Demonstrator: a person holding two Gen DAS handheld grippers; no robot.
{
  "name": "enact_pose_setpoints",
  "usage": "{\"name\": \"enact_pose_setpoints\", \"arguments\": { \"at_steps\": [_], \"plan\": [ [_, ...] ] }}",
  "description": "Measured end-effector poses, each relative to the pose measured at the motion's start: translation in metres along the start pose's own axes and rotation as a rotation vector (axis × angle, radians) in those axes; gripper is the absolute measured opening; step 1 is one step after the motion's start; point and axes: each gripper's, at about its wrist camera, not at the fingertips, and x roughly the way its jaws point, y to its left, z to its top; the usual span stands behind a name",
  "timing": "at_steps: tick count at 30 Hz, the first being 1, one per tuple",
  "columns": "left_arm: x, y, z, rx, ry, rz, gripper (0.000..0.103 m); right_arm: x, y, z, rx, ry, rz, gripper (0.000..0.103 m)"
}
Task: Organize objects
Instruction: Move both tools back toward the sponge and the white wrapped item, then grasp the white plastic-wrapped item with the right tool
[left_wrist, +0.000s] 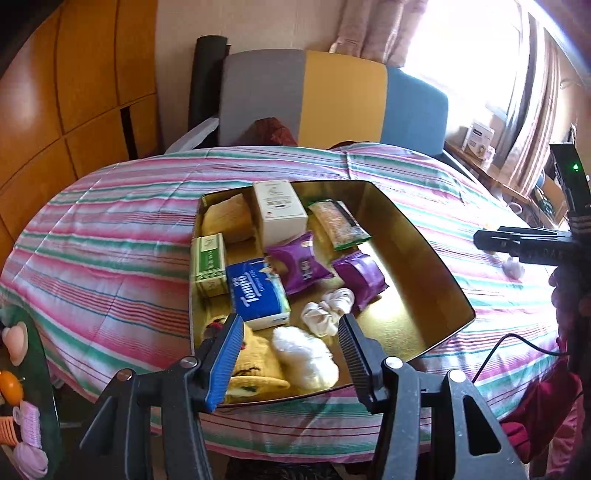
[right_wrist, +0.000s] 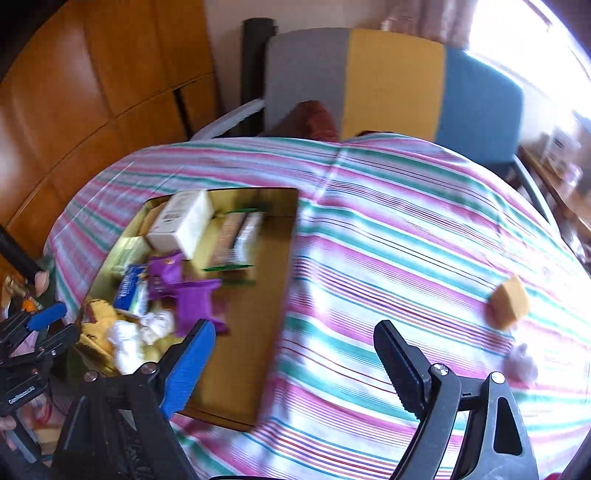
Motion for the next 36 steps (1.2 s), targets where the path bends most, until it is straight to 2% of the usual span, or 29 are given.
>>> {"name": "enact_pose_setpoints", "arguments": {
  "at_steps": [9,16,21,28,33,34,36],
  "plan": [
    [0.002,-0.038,0.015,0.103,-0.003,-0.032,0.054,-0.012,-0.096,-0.012,0.152,-0.017,-0.124,0.089],
    [0.008,-0.072,0.026,0.172,0.007,-0.073,0.054,-0.008,-0.204,-0.022,0.382,-0.012,-0.227,0.091],
    [0.017,-0.091,0.031,0.194,0.033,-0.108,0.054,-0.005,-0.264,-0.030,0.515,-0.010,-0.293,0.092],
    [0.026,-0.118,0.046,0.222,0.044,-0.162,0.054,0.023,-0.282,-0.033,0.483,0.061,-0.339,0.091],
    [0.033,-0.141,0.055,0.256,0.058,-0.209,0.054,0.051,-0.277,-0.040,0.380,0.180,-0.390,0.089],
    [0.036,-0.146,0.057,0.261,0.065,-0.222,0.054,0.054,-0.276,-0.041,0.364,0.195,-0.406,0.087],
    [0.038,-0.156,0.060,0.269,0.066,-0.240,0.054,0.060,-0.277,-0.042,0.350,0.222,-0.396,0.071]
  ]
}}
